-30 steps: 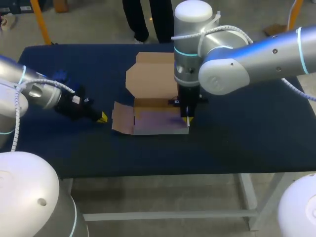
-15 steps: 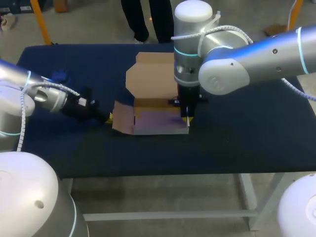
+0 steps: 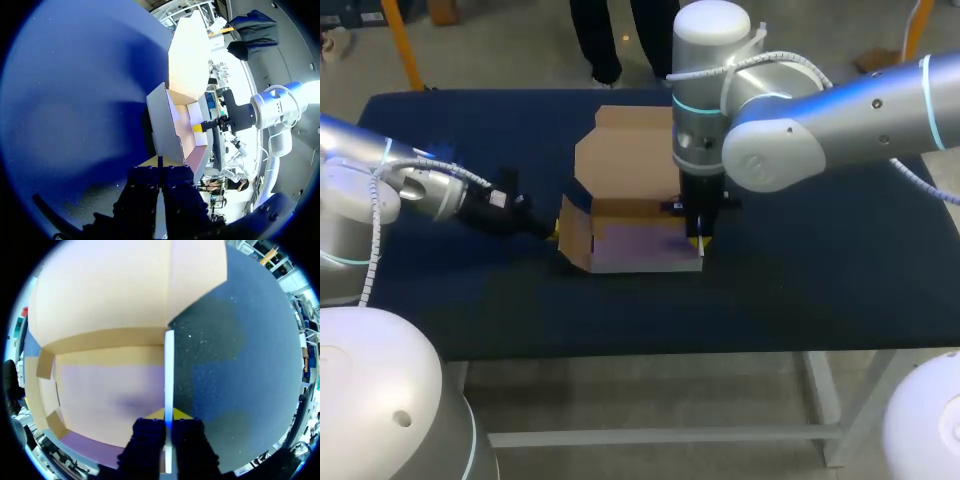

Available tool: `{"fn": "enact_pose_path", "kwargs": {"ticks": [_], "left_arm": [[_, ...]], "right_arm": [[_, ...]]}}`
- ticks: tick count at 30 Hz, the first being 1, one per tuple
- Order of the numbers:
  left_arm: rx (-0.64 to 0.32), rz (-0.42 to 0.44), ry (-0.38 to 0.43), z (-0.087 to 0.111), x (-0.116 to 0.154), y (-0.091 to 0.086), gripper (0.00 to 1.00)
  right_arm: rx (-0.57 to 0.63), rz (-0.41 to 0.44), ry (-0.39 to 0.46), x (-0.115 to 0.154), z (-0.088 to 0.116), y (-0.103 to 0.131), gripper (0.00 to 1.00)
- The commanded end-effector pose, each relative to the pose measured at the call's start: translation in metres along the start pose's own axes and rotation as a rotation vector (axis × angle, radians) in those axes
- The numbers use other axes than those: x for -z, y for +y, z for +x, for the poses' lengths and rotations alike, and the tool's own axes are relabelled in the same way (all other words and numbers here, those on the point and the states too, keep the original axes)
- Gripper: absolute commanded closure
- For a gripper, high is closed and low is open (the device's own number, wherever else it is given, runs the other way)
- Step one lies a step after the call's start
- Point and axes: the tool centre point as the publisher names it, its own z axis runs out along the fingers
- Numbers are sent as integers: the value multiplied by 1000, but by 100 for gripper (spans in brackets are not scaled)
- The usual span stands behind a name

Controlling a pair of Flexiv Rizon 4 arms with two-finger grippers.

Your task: Assemble the packaging by folding the flat box into shape, placing the metal phone stand inside, and closing the box properly

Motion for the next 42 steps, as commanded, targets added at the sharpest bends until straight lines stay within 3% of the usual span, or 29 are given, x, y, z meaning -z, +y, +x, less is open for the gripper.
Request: {"fn": "enact_pose_path", "kwargs": {"ticks": [1,12,15,21,33,42], "left_arm": [[-4,7,7,8,-2,0,100],[-2,3,42,20,-10,-2,100],[0,4,50,22,-12,-2,90],[12,11,61,22,-13,-2,80],[33,0,108,20,-16,-4,75],[2,-12,84,32,-25,-4,68]], "right_arm": [[2,5,-3,-1,2,1,100],[2,5,-3,-1,2,1,100],[2,5,-3,-1,2,1,100],[2,5,-3,-1,2,1,100],[2,5,-3,-1,2,1,100],[2,5,-3,-1,2,1,100]]}}
